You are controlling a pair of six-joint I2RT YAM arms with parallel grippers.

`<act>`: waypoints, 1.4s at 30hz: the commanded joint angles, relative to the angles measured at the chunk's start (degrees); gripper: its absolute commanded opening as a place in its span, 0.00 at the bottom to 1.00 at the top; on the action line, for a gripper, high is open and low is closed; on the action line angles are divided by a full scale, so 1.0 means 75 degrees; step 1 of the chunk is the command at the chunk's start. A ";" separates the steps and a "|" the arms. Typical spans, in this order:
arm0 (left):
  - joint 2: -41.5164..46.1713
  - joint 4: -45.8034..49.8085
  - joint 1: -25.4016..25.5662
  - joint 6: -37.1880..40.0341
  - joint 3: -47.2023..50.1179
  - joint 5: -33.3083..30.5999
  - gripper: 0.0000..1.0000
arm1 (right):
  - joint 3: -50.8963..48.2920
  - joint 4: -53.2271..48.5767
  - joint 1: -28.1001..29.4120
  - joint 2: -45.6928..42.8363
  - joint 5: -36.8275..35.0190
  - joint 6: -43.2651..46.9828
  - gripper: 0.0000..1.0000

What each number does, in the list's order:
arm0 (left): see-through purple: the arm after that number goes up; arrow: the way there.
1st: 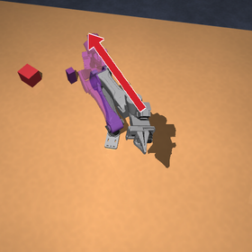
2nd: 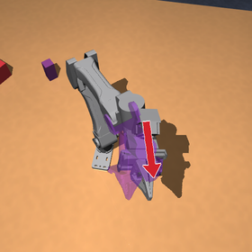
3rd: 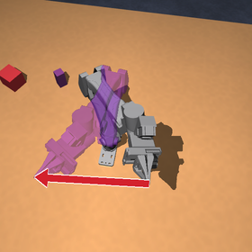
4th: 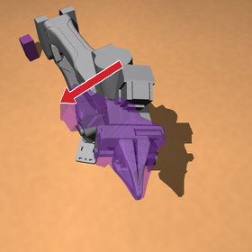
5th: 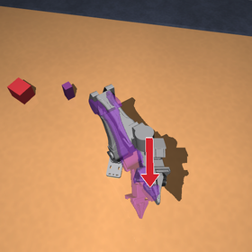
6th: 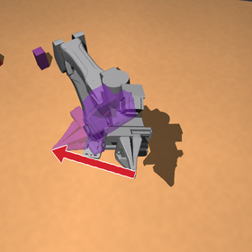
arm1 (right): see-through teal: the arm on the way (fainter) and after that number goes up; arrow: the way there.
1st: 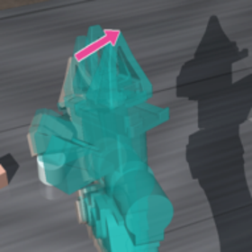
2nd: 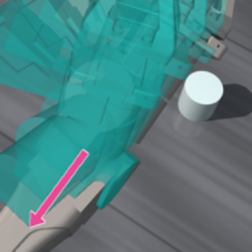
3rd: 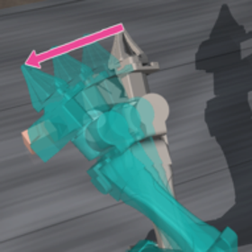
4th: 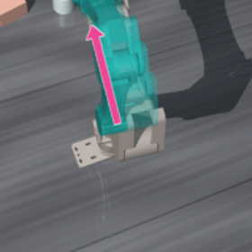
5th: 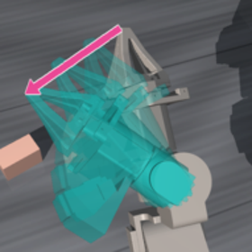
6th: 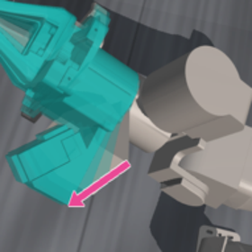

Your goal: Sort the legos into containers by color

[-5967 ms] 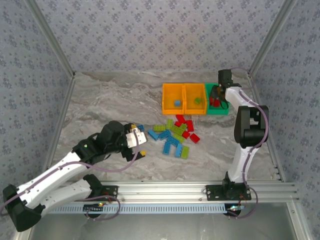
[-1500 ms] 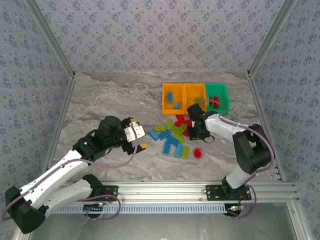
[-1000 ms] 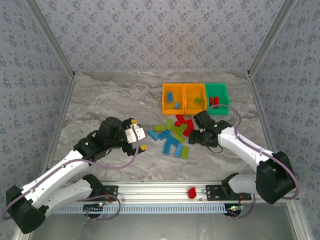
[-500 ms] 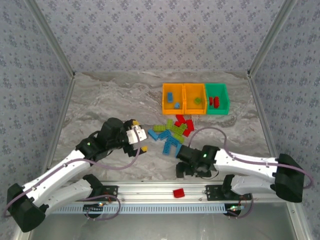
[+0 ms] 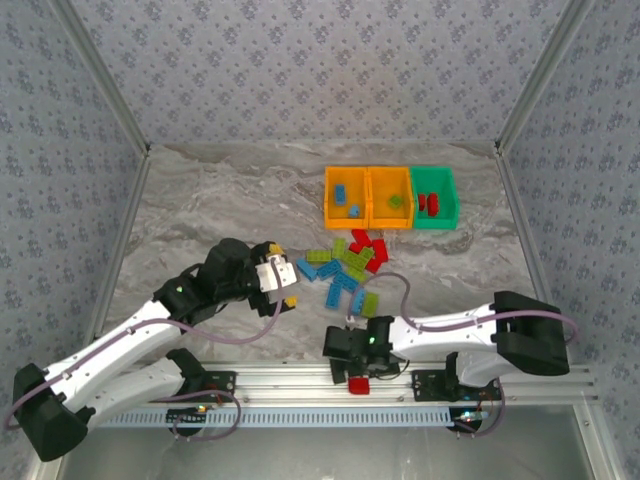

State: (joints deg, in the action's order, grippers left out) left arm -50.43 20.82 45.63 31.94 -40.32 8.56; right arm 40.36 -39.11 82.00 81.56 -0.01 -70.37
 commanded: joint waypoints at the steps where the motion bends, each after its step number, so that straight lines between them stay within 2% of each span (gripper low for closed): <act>1: -0.0014 -0.0019 0.0126 0.0104 0.0005 -0.0006 0.99 | 0.0004 0.0033 0.0389 0.0274 0.0482 -0.0816 0.86; 3: -0.0012 -0.0012 0.0172 0.0124 0.0008 -0.0025 0.99 | 0.0091 -0.0005 0.0546 0.0248 0.0511 -0.0924 0.81; 8: 0.0005 0.0000 0.0191 0.0123 -0.0017 0.0013 0.99 | 0.0283 -0.0016 0.0922 0.0016 0.0582 -0.1143 0.83; 10: 0.0024 0.0006 0.0194 0.0122 -0.0021 0.0010 0.99 | 0.0229 0.0131 0.0982 -0.0035 0.0599 -0.1236 0.81; 14: 0.0057 0.0013 0.0220 0.0122 -0.0015 -0.0003 0.99 | -0.0092 -0.0012 0.1011 -0.0010 0.0546 -0.1517 0.68; 19: 0.0011 0.0024 0.0222 0.0135 -0.0033 -0.0003 0.99 | -0.0120 -0.0517 0.0939 -0.0188 -0.0125 -0.1752 0.55; 23: -0.0025 0.0047 0.0230 0.0141 -0.0027 -0.0014 0.99 | -0.0153 -0.0434 0.0651 -0.0542 -0.0500 -0.1627 0.49; 26: -0.0025 0.0043 0.0231 0.0155 -0.0018 -0.0052 0.99 | 0.0394 -0.1242 0.0243 -0.1243 -0.1103 -0.1169 0.46; 29: -0.0024 0.0039 0.0227 0.0146 -0.0050 -0.0039 0.99 | 0.0841 -0.2016 -0.0963 -0.2125 -0.1900 -0.0098 0.43; 32: -0.0036 -0.0001 0.0227 0.0122 -0.0015 -0.0007 0.99 | 0.1139 -0.1927 -0.3028 -0.2794 -0.2230 0.1774 0.44; 35: -0.0106 0.0010 0.0231 0.0112 -0.0016 0.0002 0.99 | 0.1444 -0.1324 -0.5706 -0.2948 -0.1906 0.3653 0.44; 37: -0.0110 0.0001 0.0231 0.0101 -0.0034 0.0007 0.99 | 0.1604 -0.0611 -0.7680 -0.2645 -0.1339 0.4499 0.43; 39: -0.0076 -0.0025 0.0226 0.0099 -0.0016 0.0011 0.99 | 0.1818 0.0168 -0.9194 -0.2079 -0.0951 0.5276 0.43; 40: -0.0052 -0.0036 0.0226 0.0091 -0.0024 0.0002 0.99 | 0.1987 0.0546 -0.9823 -0.1643 -0.0647 0.5543 0.43; 42: -0.0017 -0.0046 0.0231 0.0103 -0.0006 -0.0035 0.99 | 0.2530 0.1085 -1.0583 -0.0618 -0.0242 0.5803 0.43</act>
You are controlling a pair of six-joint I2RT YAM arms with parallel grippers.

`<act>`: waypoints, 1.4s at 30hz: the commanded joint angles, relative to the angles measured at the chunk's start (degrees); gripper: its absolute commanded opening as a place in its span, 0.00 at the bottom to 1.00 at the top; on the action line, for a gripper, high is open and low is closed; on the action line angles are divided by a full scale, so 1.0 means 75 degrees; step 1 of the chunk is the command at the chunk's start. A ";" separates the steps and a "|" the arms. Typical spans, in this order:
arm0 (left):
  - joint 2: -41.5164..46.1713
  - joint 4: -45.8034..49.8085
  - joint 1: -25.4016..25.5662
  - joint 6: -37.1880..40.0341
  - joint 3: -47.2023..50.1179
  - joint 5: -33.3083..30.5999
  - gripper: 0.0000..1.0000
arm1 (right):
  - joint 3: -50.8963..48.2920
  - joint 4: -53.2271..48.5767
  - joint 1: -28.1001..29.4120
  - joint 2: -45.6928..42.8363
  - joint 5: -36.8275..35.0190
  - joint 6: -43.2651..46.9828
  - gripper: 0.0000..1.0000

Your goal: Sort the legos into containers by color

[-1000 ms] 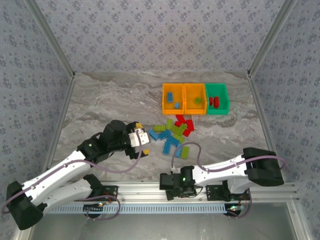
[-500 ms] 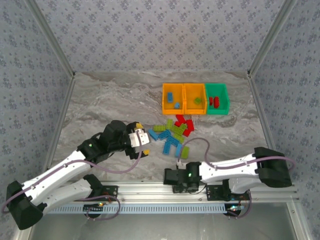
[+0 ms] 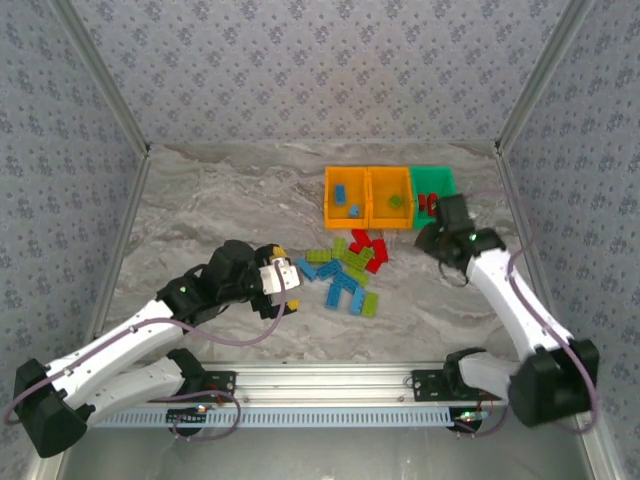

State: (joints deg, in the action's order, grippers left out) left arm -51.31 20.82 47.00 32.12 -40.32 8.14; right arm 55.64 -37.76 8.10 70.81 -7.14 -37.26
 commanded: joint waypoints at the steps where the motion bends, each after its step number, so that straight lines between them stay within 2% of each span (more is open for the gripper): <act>1: 0.0123 -0.0055 0.0045 0.0097 -0.0008 -0.0035 0.99 | 0.0913 0.1021 -0.0939 0.1440 0.0885 0.1529 0.43; 5: 0.0173 -0.0058 0.0049 0.0163 0.0045 -0.0259 0.99 | 0.2549 0.1143 -0.1239 0.3328 0.1302 0.1553 0.44; 8: 0.0185 -0.0059 0.0048 0.0206 0.0089 -0.0393 0.99 | 0.3433 0.1037 -0.1252 0.4209 0.1310 0.1405 0.51; 12: 0.0175 -0.0095 0.0044 0.0241 0.0136 -0.0509 0.99 | 0.4379 0.0486 -0.1247 0.4807 0.1233 0.1297 0.73; 16: 0.0160 -0.0125 0.0024 0.0259 0.0160 -0.0557 0.99 | 0.4128 0.0037 -0.1197 0.4072 0.1181 0.1210 0.83; 20: -0.0003 -0.0172 -0.0122 -0.0221 0.0018 -0.0627 0.99 | 0.2514 0.0273 -0.0789 0.2026 0.1743 0.1249 0.86; 23: -0.0345 -0.0173 -0.0418 -0.1286 -0.0470 -0.0749 0.98 | 0.0645 0.0406 0.0149 0.0216 0.1971 0.1355 0.88; 25: -0.0757 0.0050 -0.0445 -0.2565 -0.1155 -0.1272 0.95 | -0.0315 0.0266 0.1021 -0.0762 0.1914 0.1251 0.88; 28: -0.1375 0.0661 -0.0426 -0.5149 -0.2011 -0.1754 0.91 | -0.0961 -0.0566 0.2101 -0.1478 0.1544 0.0764 0.88; 31: -0.1767 0.0817 -0.0102 -0.7552 -0.2036 -0.2232 0.88 | -0.1292 -0.1301 0.2840 -0.1835 0.1192 0.0135 0.88; 33: -0.2041 0.0681 0.0287 -0.8661 -0.1893 -0.2380 0.85 | -0.1543 -0.1331 0.3061 -0.2110 0.1326 -0.0248 0.88; 38: -0.3226 0.0217 0.1441 -1.0011 -0.1710 -0.2974 0.78 | -0.1809 -0.1494 0.2951 -0.2722 0.1116 -0.0493 0.89; 42: -0.4459 -0.0030 0.1856 -0.9967 -0.2063 -0.2807 0.77 | -0.1880 -0.1312 0.2876 -0.2716 0.1351 -0.0490 0.90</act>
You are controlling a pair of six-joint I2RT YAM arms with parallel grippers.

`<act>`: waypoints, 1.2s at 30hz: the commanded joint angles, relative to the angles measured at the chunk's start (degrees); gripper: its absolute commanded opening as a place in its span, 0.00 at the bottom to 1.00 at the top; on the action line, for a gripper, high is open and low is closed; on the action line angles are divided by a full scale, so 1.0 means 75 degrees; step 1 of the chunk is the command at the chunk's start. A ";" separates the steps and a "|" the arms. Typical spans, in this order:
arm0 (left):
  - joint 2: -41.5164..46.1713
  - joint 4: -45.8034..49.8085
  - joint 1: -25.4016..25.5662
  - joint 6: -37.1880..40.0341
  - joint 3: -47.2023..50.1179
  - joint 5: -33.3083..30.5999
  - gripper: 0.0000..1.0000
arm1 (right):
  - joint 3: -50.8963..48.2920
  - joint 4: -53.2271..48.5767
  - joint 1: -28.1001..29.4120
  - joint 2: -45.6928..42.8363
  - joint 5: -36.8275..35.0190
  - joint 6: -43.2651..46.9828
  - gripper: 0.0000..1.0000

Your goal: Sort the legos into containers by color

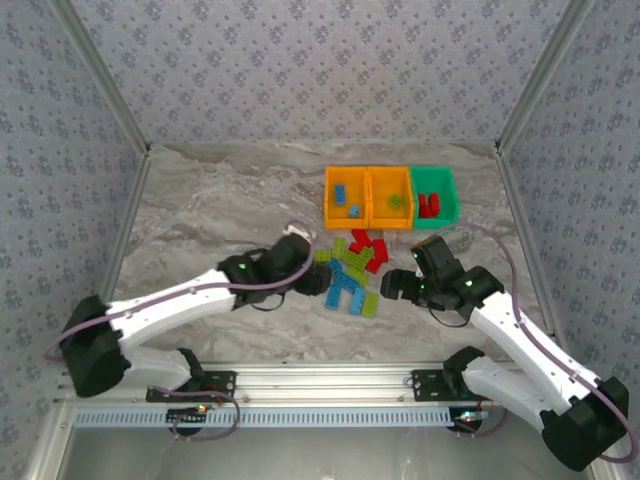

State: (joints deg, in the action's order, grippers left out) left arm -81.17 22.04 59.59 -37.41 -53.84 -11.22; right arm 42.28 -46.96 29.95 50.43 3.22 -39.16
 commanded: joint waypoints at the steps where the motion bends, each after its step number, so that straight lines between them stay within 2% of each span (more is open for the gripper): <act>1: -0.0746 -0.0276 0.0241 -0.0591 -0.0350 -0.0226 0.76 | -0.0146 -0.0009 -0.0033 -0.0004 0.0061 -0.0279 0.90; 5: -0.1534 -0.0574 0.0262 -0.0244 -0.0482 -0.0109 0.74 | -0.0302 0.0025 0.0012 -0.0118 0.0203 -0.0416 0.91; 8: -0.2184 -0.0432 0.0257 0.0146 -0.0790 0.0400 0.70 | -0.0457 -0.0019 0.0014 -0.0315 0.0168 -0.0497 0.91; 12: -0.2556 -0.0672 0.0263 0.0175 -0.0833 0.0729 0.59 | -0.0540 -0.0070 0.0023 -0.0420 0.0191 -0.0566 0.91; 17: -0.2817 -0.0430 0.0240 0.0270 -0.1051 0.0521 0.43 | -0.0467 -0.0059 0.0060 -0.0419 0.0226 -0.0573 0.92; 20: -0.2613 -0.0385 0.0202 0.0342 -0.1053 0.0544 0.32 | -0.0293 -0.0117 0.0068 -0.0398 0.0227 -0.0549 0.92; 24: -0.1460 0.0056 0.0164 0.0688 -0.1409 0.0423 0.30 | 0.0037 -0.0264 0.0113 -0.0430 0.0204 -0.0522 0.92; 26: -0.0926 0.0108 0.0116 0.1008 -0.1738 0.0062 0.30 | 0.0138 -0.0233 0.0130 -0.0466 0.0183 -0.0540 0.92; 29: -0.1023 0.0103 -0.0481 0.1515 -0.2522 -0.0481 0.30 | 0.0180 -0.0046 0.0129 -0.0479 0.0087 -0.0545 0.92; 31: -0.1717 -0.0140 -0.1131 0.1807 -0.3186 -0.0665 0.30 | 0.0120 0.0110 0.0125 -0.0463 -0.0025 -0.0563 0.92; 36: -0.4014 -0.0606 -0.2058 0.2307 -0.5536 -0.0581 0.30 | 0.0120 0.0323 0.0136 -0.0398 -0.0111 -0.0617 0.92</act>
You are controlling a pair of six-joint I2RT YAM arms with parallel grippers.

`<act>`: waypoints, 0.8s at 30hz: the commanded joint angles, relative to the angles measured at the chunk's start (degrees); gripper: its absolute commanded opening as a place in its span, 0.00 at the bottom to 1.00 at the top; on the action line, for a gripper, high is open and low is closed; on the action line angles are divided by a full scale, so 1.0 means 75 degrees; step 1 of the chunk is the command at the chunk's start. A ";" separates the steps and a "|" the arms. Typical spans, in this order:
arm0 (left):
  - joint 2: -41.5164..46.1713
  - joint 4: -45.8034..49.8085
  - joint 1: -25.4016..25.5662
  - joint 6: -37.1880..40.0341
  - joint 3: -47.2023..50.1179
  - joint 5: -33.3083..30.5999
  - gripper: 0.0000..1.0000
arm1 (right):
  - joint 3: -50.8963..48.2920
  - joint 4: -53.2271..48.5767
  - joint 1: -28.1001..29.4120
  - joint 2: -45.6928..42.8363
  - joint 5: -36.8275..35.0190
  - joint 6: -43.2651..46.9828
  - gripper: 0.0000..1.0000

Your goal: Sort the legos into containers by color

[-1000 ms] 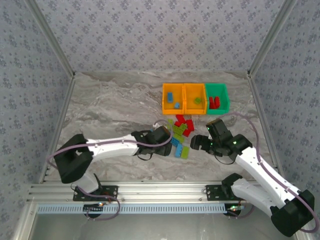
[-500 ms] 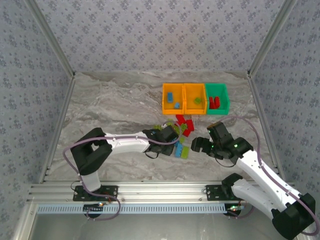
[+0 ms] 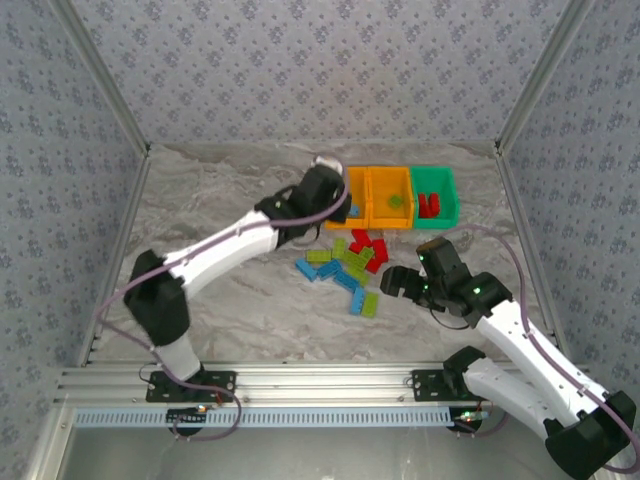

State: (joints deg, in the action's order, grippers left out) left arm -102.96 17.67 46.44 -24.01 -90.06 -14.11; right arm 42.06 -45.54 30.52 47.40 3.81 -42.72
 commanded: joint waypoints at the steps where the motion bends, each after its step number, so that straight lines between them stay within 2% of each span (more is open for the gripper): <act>1: -0.1578 -0.0030 -0.0430 0.0577 -0.1229 -0.0148 0.30 | 0.0146 0.0192 0.0065 0.0005 -0.0248 -0.0140 0.92; 6: -0.3473 0.0593 -0.0669 0.0833 -0.3753 0.0061 0.38 | 0.0190 0.0353 0.0071 0.0111 -0.0508 -0.0154 0.93; 8: -0.3899 0.0945 -0.0695 0.0856 -0.4421 0.0183 0.42 | 0.0261 0.0376 0.0089 0.0190 -0.0490 -0.0185 0.93; 11: -0.4036 0.1084 -0.0696 0.0913 -0.4763 0.0349 0.52 | 0.0318 0.0371 0.0156 0.0224 -0.0504 -0.0245 0.93; 14: -0.3741 0.1212 -0.0695 0.0968 -0.4694 0.0455 0.52 | 0.0321 0.0382 0.0194 0.0242 -0.0575 -0.0280 0.93; 17: -0.2720 0.0968 -0.0655 0.1035 -0.3711 0.0729 0.51 | 0.0311 0.0457 0.0250 0.0384 -0.0662 -0.0326 0.93; 21: 0.0099 -0.0166 -0.0455 0.1392 -0.0798 0.1095 0.51 | 0.0381 0.0807 0.0700 0.1080 -0.0673 -0.0609 0.87; 24: 0.2373 -0.0335 -0.0199 0.2133 0.1190 0.1024 0.51 | 0.0494 0.1204 0.1395 0.1868 -0.0808 -0.0844 0.84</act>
State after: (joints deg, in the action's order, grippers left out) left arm -98.63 19.66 42.98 -13.61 -87.44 -7.84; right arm 43.77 -39.59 37.63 57.74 -0.73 -46.37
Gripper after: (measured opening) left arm 0.508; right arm 0.845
